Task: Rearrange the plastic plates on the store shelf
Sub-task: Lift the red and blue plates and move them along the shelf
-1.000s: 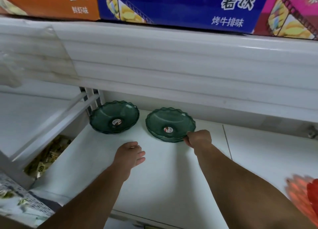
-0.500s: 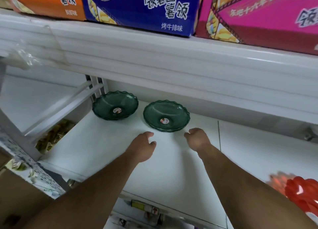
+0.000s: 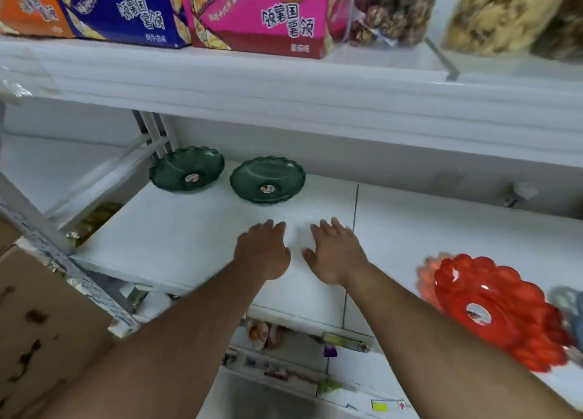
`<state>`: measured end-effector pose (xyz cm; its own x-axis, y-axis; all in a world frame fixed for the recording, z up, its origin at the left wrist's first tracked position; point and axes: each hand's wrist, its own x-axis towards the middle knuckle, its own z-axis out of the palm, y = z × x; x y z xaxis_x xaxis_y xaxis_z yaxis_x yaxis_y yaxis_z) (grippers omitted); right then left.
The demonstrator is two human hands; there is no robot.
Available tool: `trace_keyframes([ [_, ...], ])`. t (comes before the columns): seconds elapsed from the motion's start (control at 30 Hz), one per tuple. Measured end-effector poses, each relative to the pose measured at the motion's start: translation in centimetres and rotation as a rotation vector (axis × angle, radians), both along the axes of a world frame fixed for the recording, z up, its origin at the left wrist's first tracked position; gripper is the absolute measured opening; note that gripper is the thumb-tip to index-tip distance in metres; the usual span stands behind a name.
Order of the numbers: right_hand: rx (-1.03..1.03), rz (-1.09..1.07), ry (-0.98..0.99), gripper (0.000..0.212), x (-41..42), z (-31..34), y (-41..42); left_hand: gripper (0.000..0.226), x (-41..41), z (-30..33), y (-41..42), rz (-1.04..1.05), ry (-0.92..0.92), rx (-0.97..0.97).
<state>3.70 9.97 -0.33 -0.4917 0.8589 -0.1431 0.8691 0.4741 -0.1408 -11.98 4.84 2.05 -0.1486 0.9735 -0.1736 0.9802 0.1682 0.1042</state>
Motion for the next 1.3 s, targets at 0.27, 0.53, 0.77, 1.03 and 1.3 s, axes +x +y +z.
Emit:
trace_keyframes([
  [0.27, -0.007, -0.215, -0.008, 0.073, 7.1, 1.5, -5.8, 0.065, 5.8, -0.6, -1.4, -0.140, -0.054, 0.021],
  [0.53, 0.035, -0.399, -0.004, 0.069, 15.2, 2.8, -11.4, 0.065, 14.6, -1.7, -3.3, -0.284, -0.209, 0.003],
  [0.77, 0.050, -0.533, 0.034, 0.072, 24.4, 2.7, -14.1, 0.065, 24.0, -0.4, -5.3, -0.403, -0.169, 0.060],
  [1.03, 0.024, -0.550, 0.090, 0.073, 37.7, 2.5, -16.8, 0.065, 36.2, -0.8, -8.0, -0.358, -0.149, 0.063],
  [1.3, 0.017, -0.528, 0.111, 0.067, 48.0, 0.8, -18.7, 0.063, 44.2, -2.9, -11.1, -0.318, -0.150, 0.041],
])
